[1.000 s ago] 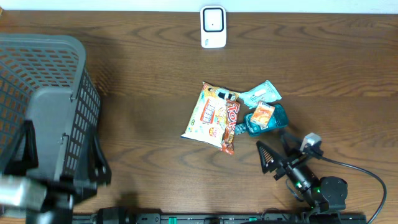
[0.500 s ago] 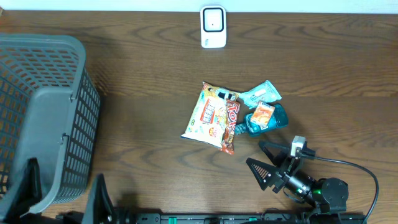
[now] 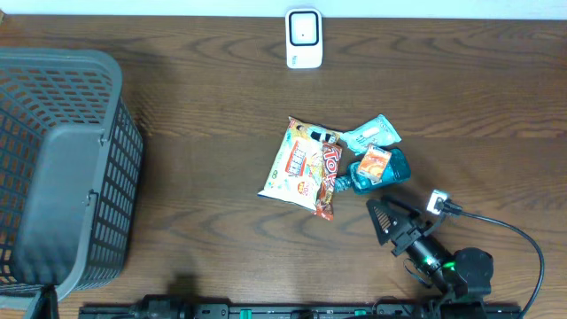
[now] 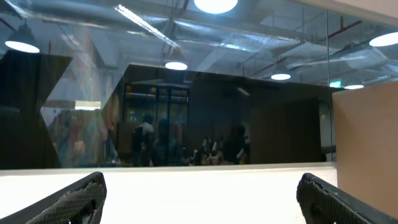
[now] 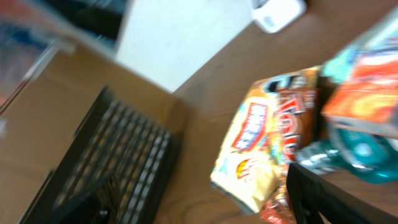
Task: Scan the item barcode
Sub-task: 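Reach the right gripper to the tissue pack on the bottle and grasp it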
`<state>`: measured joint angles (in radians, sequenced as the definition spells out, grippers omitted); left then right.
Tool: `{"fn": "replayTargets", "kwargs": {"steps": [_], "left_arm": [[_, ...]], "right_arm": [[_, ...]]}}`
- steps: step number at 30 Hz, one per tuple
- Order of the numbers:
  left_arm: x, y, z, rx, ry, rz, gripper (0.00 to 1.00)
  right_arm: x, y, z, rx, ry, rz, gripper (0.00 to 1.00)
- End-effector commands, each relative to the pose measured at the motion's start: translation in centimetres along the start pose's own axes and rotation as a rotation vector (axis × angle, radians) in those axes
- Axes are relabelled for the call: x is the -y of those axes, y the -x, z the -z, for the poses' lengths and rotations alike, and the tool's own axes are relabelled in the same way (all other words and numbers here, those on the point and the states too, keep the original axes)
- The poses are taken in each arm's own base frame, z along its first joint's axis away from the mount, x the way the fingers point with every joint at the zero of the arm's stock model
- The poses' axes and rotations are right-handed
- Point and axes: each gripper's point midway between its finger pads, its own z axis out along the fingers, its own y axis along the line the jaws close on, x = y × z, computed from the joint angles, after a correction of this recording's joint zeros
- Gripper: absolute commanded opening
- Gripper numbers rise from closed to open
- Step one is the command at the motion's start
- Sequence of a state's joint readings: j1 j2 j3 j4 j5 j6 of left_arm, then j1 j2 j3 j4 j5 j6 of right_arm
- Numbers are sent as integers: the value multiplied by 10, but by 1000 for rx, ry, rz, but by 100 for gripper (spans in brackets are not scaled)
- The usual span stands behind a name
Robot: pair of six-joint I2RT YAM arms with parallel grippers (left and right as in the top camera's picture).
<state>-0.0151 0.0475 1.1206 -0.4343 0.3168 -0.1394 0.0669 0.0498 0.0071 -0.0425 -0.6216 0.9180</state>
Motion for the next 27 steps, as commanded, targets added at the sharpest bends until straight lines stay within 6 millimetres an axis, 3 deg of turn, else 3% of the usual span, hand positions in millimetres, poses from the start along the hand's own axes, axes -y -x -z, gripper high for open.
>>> {"fn": "replayTargets", "kwargs": {"steps": [1, 9, 14, 17, 27], "left_arm": [[3, -3, 1, -8, -18, 19, 98], [2, -4, 1, -12, -17, 21, 98], [2, -5, 1, -16, -16, 22, 98], [2, -5, 1, -19, -16, 22, 98], [2, -6, 1, -22, -14, 23, 98]], "right_arm": [[33, 12, -2, 86, -152, -137, 86], [97, 1, 1, 128, -430, -416, 92], [98, 8, -9, 139, -406, -445, 88], [111, 1, -11, 138, -453, -545, 83], [116, 10, -26, 155, -422, -538, 82]]}}
